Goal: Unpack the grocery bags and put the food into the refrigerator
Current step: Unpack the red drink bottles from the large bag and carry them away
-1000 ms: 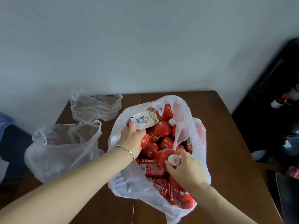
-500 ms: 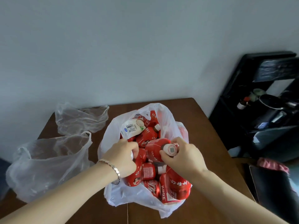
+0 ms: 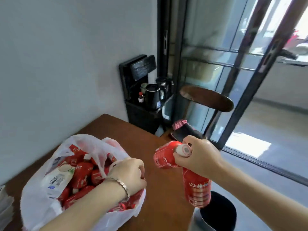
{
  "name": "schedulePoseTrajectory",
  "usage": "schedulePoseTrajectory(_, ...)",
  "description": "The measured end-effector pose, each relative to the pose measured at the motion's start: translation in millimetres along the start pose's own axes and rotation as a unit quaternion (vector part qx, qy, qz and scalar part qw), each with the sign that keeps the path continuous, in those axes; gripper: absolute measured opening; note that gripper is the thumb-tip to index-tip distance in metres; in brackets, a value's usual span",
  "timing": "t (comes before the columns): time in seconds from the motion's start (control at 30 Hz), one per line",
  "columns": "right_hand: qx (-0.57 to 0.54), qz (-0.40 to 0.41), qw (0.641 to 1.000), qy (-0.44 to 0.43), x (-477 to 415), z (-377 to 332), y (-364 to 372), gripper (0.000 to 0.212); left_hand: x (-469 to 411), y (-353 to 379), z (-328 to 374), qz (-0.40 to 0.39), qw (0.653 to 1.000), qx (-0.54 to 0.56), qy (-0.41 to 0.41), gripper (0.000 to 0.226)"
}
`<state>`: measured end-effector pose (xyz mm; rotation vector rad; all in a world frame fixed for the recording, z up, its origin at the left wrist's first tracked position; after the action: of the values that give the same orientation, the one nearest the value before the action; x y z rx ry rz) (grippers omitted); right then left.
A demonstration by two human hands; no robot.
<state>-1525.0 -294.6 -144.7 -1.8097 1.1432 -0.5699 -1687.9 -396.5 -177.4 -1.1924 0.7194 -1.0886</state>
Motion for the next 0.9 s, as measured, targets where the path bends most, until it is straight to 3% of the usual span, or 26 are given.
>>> schedulePoseTrajectory(0.27,0.079,0.13,0.972,0.178,117.1,187.3,-127.2,0.039,-12.1,39.9,240.4,-0.016,0.971,0.012,0.238,0.018)
schedulePoseTrajectory(0.53,0.107,0.215,0.9,0.365,302.0,383.7,-260.4,0.034,58.4,127.8,527.3,-0.059,0.922,0.039,0.38,0.02)
schedulePoseTrajectory(0.63,0.125,0.234,0.868,0.42,372.6,453.9,-309.8,0.032,99.2,159.0,633.1,-0.076,0.902,0.054,0.421,0.009)
schedulePoseTrajectory(0.73,0.131,0.256,0.838,0.464,433.1,513.8,-362.6,0.031,137.2,181.3,734.2,-0.097,0.876,0.08,0.466,0.019)
schedulePoseTrajectory(0.83,0.143,0.275,0.801,0.512,483.6,564.4,-415.2,0.03,168.9,195.3,830.2,-0.1,0.844,0.106,0.516,0.007)
schedulePoseTrajectory(0.9,0.156,0.287,0.778,0.537,511.5,595.8,-447.0,0.03,187.2,204.4,890.9,-0.093,0.823,0.125,0.546,0.014)
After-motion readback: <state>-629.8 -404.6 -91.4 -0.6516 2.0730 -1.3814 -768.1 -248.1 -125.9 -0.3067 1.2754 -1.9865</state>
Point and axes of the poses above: each hand's wrist, its own x-axis away from the middle knuckle, its own y-axis out of the palm, z = x × y, the point moved 6 cm from there along -x, towards the middle knuckle, and after that the axes turned 8 degrees about z, right-handed, at the moved point
